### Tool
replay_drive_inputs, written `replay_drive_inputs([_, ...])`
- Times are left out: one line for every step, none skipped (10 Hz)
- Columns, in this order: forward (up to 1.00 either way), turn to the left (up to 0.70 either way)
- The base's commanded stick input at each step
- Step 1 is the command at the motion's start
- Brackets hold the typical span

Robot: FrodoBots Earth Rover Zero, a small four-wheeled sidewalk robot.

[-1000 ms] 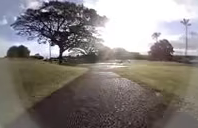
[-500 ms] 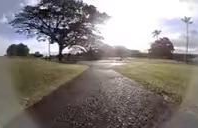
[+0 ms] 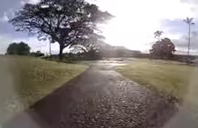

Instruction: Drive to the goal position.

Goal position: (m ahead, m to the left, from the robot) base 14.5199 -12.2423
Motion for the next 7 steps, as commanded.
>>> replay_drive_inputs([0.6,0.0])
replay_drive_inputs([0.6,0.0])
replay_drive_inputs([0.6,0.0])
replay_drive_inputs([0.6,0.0])
replay_drive_inputs([0.6,0.0])
replay_drive_inputs([0.6,0.0])
replay_drive_inputs([0.6,0.0])
